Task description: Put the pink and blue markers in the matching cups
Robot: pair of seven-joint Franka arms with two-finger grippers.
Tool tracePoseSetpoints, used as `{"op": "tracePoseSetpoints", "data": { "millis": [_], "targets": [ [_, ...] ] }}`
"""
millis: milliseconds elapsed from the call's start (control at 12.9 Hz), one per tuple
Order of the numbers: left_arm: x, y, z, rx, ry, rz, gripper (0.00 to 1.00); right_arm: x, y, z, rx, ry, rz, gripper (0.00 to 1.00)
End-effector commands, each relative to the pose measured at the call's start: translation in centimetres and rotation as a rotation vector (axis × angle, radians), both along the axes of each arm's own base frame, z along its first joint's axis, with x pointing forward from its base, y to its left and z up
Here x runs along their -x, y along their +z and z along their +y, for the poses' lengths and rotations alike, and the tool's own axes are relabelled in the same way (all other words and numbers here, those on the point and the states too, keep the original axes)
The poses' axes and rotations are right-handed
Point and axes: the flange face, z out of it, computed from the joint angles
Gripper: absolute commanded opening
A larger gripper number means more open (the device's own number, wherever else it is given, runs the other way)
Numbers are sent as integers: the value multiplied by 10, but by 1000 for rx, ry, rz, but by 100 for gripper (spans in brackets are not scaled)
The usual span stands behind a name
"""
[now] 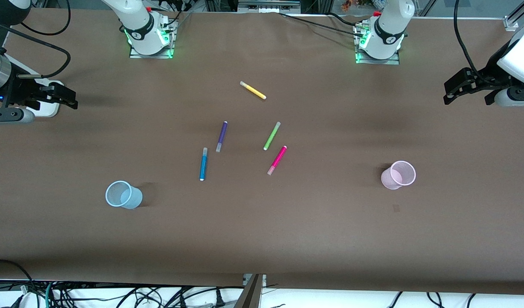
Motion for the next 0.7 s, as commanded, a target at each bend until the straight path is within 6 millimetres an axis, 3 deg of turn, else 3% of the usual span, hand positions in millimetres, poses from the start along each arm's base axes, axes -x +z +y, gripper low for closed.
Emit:
{"op": "tracePoseSetpoints", "data": {
  "millis": [0,619],
  "targets": [
    [4,5,-6,4,0,29,100,0,6,-2,2,-3,3,100],
    [4,3,0,8,10,38,100,-2,5,-3,1,0,-3,100]
  ]
}}
